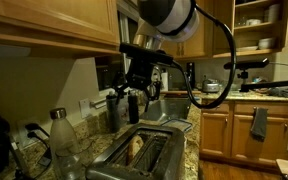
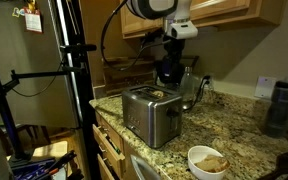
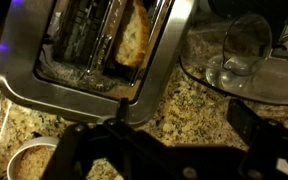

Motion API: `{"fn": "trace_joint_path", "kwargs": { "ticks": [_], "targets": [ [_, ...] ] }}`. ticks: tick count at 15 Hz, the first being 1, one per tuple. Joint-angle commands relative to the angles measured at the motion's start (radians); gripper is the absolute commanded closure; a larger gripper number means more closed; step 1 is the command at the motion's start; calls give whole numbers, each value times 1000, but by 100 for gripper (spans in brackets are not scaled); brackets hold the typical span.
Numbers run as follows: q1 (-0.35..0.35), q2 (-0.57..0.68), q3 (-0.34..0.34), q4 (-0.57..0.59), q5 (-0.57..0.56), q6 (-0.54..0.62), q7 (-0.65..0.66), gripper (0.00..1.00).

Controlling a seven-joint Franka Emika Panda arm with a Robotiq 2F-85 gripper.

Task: Place one slice of bread in each of the toaster slots

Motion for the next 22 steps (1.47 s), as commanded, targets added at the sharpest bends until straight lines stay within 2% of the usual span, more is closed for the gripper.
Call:
{"fn": "trace_joint_path", "kwargs": {
  "ticks": [1,12,17,22],
  "targets": [
    [-18,-78,-20,-71,-91,26,-24,0],
    [-37,-167,-56,-135,-190,-125,-518,0],
    [-75,-187,-92,-146,-270,-188,-664,0],
    [-118,-180,-138,-165,-326,-197,-775,0]
  ]
}}
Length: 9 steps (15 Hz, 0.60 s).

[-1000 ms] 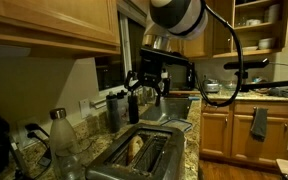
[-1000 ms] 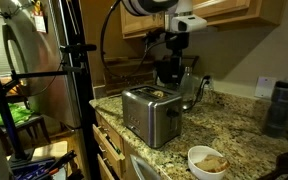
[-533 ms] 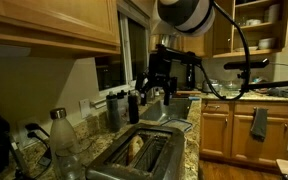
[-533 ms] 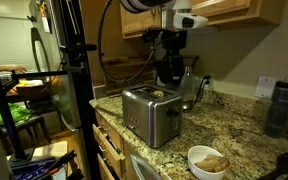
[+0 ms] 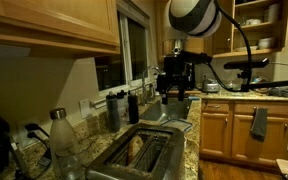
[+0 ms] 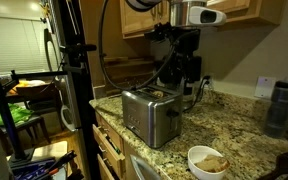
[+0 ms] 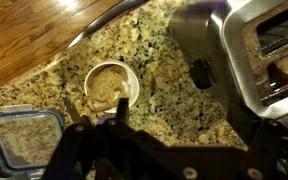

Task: Place one slice of bread in each of the toaster slots

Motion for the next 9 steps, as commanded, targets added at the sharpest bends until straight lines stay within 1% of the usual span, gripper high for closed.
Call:
{"fn": "trace_joint_path", "kwargs": {
  "ticks": [1,6,9],
  "targets": [
    [-27,-47,-32,-58,-41,-15,-79,0],
    [-61,-19,-78,-84,-50,4,-170,0],
    [-76,15,-104,-75,-54,13,-222,0]
  ]
}}
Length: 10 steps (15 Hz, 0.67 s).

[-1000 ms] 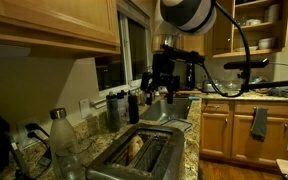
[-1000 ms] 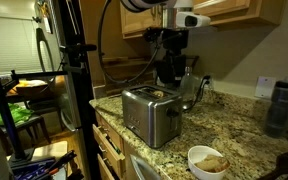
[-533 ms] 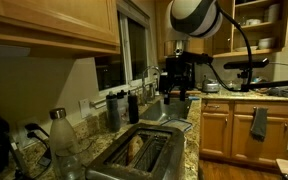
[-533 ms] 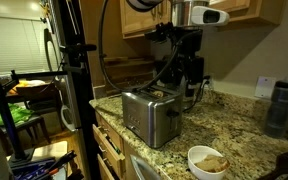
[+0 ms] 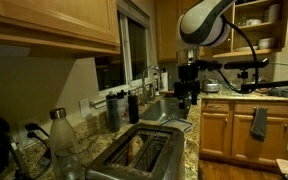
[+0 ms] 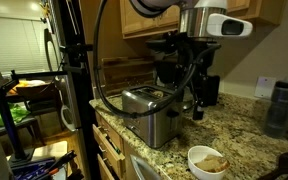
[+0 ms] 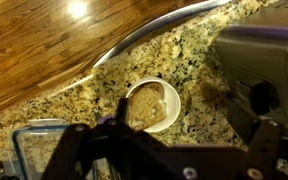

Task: Place one slice of bread in each of the toaster slots

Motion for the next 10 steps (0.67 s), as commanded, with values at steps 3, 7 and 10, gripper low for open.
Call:
{"fn": "trace_joint_path", "kwargs": {
  "ticks": [3,7,10],
  "targets": [
    [-31,52,-37,10,-41,64,-68,0],
    [-44,118,-44,58,-86,149,-59,0],
    [-47,173,-49,96,-102,187,-59,0]
  ]
}}
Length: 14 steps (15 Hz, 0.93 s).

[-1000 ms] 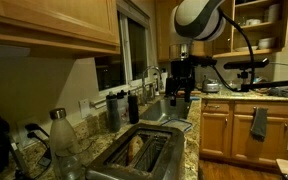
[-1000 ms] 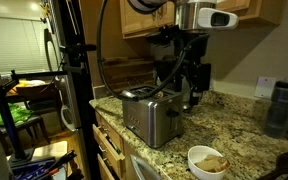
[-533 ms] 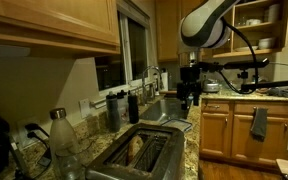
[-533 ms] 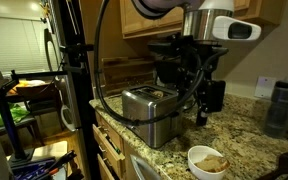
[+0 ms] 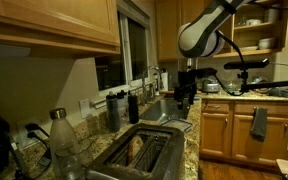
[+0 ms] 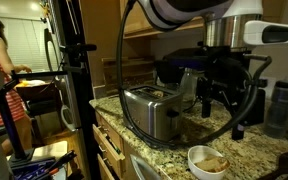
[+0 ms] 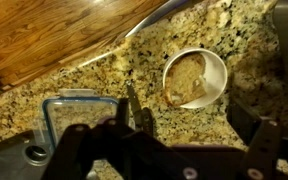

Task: Place one slice of bread in each of the toaster slots

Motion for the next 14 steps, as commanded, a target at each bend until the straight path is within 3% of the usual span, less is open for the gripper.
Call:
{"fn": "trace_joint_path", "kwargs": {
  "ticks": [1,7,14],
  "targets": [
    [-11,69,-6,50,-24,43,-6,0],
    [-19,168,-9,96,3,55,-57,0],
    [-60,264,2,150,51,25,-236,0]
  ]
}}
